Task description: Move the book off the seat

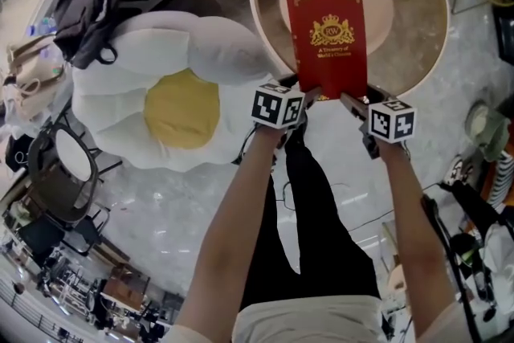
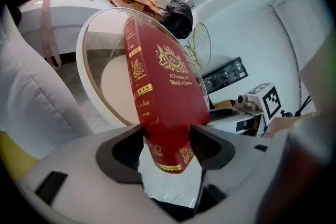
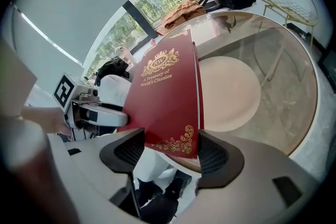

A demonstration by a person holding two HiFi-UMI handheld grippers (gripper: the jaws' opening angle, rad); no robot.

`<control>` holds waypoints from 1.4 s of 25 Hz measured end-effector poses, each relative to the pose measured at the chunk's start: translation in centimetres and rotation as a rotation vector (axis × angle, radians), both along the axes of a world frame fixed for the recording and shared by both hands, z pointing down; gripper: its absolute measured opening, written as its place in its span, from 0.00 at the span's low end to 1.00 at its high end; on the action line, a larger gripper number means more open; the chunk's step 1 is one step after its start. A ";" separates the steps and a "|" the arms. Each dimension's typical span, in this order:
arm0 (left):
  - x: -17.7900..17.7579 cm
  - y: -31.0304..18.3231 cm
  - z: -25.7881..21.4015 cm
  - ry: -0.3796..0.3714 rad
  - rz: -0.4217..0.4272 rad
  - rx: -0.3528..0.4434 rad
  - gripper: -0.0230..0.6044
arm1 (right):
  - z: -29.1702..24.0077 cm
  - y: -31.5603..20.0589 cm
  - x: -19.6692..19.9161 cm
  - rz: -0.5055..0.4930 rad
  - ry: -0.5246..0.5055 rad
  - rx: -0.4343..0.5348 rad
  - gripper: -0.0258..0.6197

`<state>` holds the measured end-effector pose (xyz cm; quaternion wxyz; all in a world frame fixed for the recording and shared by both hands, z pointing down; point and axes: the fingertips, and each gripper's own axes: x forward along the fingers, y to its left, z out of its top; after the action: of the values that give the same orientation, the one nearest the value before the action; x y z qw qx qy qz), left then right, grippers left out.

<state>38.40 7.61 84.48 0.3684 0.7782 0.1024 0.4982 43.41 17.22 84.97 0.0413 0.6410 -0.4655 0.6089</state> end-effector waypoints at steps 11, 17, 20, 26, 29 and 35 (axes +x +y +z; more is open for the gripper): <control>-1.4 -1.2 -2.0 -0.033 -0.084 0.063 0.47 | -2.5 1.1 2.3 0.110 0.066 0.023 0.52; -3.4 -0.6 -7.8 0.039 -0.067 0.123 0.46 | -11.2 -0.2 1.8 0.149 0.184 0.138 0.42; -4.6 -0.1 -12.8 0.089 -0.094 0.133 0.40 | -16.1 -0.4 0.2 0.139 0.228 0.194 0.30; -8.3 0.0 -23.8 0.163 -0.113 0.246 0.33 | -27.1 -0.2 -2.7 0.074 0.292 0.336 0.15; -10.4 0.3 -28.3 0.198 -0.128 0.292 0.26 | -31.0 1.3 -4.2 0.039 0.289 0.380 0.13; -16.6 0.3 -35.9 0.230 -0.239 0.299 0.11 | -36.7 4.5 -8.2 0.008 0.304 0.388 0.13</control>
<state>21.78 7.87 48.58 0.2913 0.8825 -0.0242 0.3685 35.18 21.74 48.26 -0.0154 0.7232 -0.5594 0.4048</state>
